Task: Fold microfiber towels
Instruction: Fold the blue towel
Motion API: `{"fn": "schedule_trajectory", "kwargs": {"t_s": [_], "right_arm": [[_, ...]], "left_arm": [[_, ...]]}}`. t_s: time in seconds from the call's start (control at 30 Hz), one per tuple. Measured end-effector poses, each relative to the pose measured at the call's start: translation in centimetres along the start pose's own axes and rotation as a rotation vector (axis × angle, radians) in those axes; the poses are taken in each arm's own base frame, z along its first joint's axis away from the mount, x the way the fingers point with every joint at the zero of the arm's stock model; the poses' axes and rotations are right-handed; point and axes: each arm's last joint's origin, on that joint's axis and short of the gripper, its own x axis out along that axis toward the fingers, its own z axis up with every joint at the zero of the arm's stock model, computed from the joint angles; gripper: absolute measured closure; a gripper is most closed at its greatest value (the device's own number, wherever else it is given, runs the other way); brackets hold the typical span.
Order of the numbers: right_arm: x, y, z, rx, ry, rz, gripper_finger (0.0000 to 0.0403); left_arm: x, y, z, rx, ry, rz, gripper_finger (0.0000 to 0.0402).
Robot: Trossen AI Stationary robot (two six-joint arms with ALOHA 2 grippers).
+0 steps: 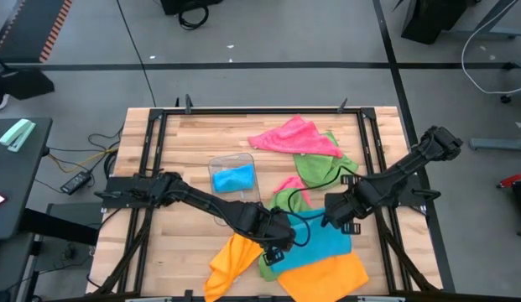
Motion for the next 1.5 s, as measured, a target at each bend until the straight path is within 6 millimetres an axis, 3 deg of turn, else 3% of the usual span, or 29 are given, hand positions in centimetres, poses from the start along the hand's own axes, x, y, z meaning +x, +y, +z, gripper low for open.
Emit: {"fn": "schedule_trajectory", "kwargs": {"t_s": [0.57,0.83,1.1,1.5], "right_arm": [[1.8,-0.4,0.0,0.016,0.009,-0.017,0.0397],[1.8,-0.4,0.1,0.016,0.000,-0.021,0.0397],[1.8,-0.4,0.1,-0.002,-0.010,-0.031,0.0397],[1.8,-0.2,0.4,-0.009,-0.046,-0.020,0.0397]], "left_arm": [[0.4,0.5,0.2,-0.005,0.015,0.035,0.0393],[0.4,0.6,0.2,-0.007,0.015,0.036,0.0374],[0.4,0.6,0.2,-0.014,0.015,0.036,0.0391],[0.4,0.6,0.2,-0.069,0.012,0.039,0.0385]]}}
